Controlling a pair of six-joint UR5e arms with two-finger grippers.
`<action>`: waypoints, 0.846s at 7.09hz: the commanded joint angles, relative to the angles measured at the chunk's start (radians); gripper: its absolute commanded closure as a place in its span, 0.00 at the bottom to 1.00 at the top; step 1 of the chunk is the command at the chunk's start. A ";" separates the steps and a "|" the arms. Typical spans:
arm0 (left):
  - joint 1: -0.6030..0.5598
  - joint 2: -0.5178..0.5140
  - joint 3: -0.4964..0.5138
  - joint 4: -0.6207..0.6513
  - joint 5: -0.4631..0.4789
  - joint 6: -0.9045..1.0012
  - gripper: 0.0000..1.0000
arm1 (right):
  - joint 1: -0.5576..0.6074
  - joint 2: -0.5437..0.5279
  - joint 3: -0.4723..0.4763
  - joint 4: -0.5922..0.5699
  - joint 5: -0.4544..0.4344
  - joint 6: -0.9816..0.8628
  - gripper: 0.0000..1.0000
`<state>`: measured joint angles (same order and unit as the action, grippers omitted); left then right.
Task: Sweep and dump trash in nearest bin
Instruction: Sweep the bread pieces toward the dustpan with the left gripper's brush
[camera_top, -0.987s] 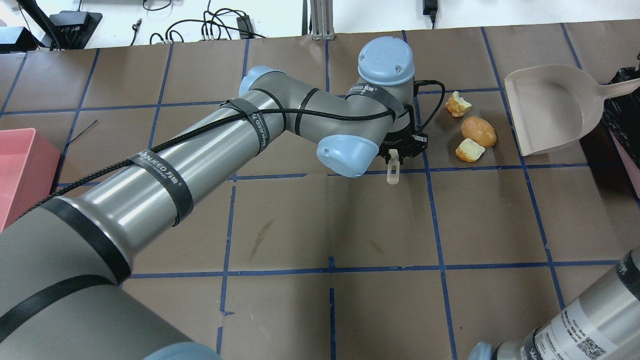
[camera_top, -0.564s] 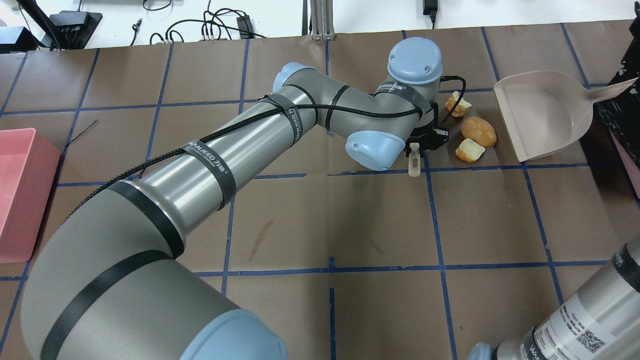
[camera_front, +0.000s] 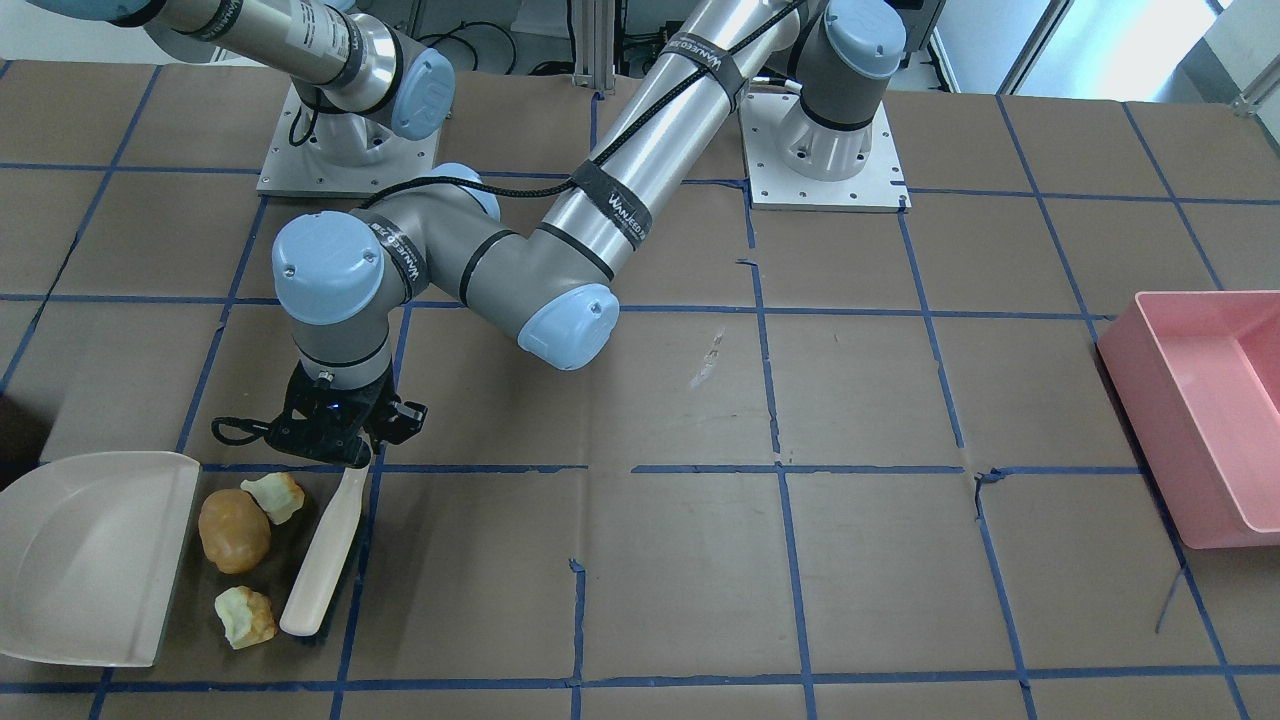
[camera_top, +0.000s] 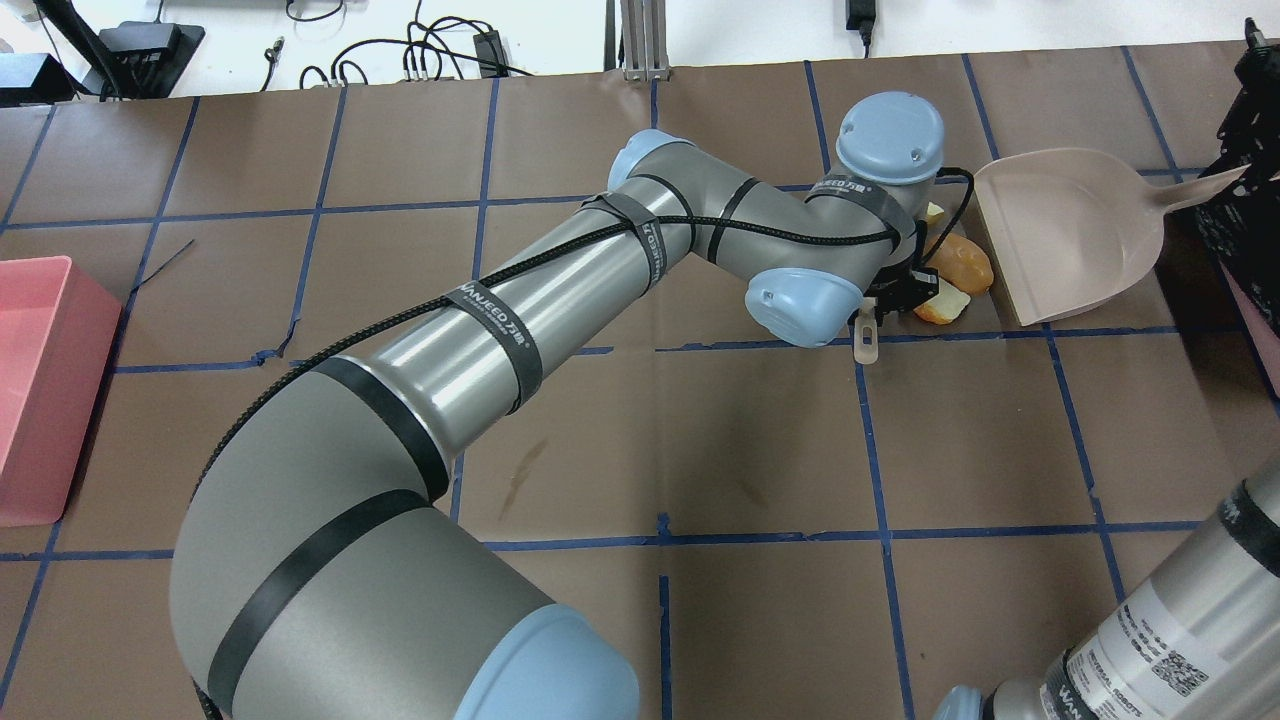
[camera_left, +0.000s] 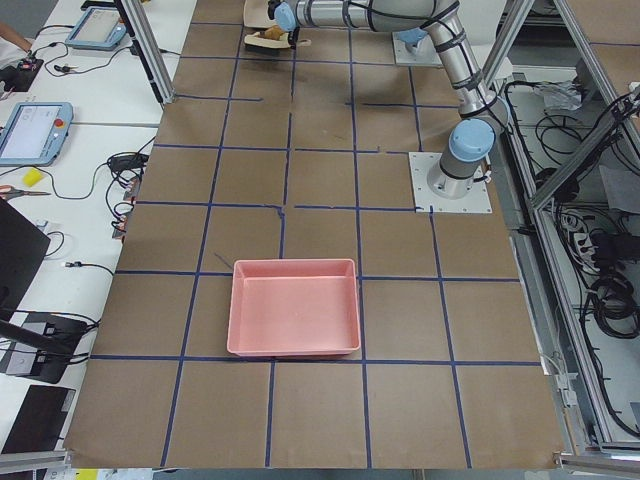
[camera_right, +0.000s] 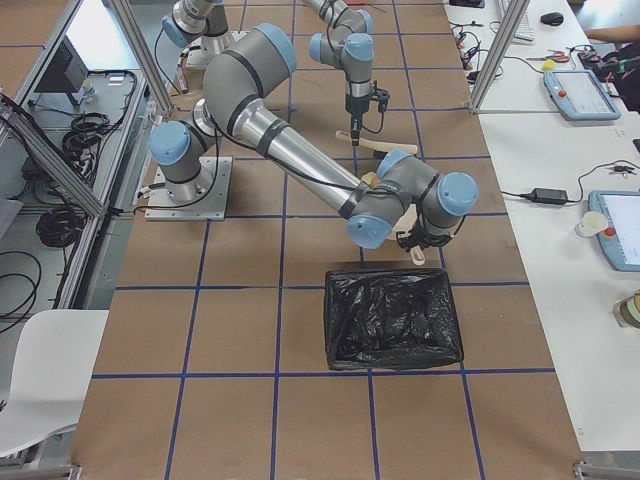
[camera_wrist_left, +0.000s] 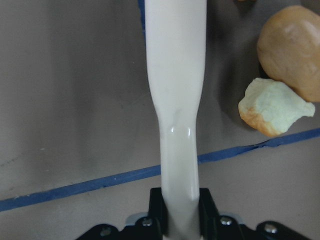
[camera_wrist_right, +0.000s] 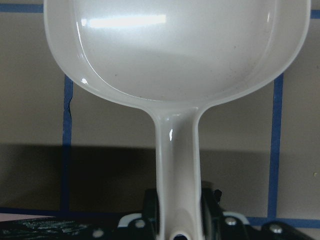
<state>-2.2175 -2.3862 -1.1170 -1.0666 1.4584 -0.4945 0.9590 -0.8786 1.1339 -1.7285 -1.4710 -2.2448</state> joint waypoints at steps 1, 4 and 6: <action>-0.002 -0.046 0.066 -0.001 0.002 -0.012 1.00 | 0.017 0.006 0.003 0.000 0.000 -0.002 1.00; -0.043 -0.088 0.117 -0.001 0.000 -0.019 1.00 | 0.024 0.010 0.006 -0.015 -0.003 0.001 1.00; -0.082 -0.103 0.126 -0.001 0.000 -0.019 1.00 | 0.032 0.010 0.010 -0.020 -0.003 0.115 1.00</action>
<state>-2.2752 -2.4779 -0.9990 -1.0676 1.4590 -0.5135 0.9856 -0.8692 1.1414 -1.7442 -1.4728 -2.2092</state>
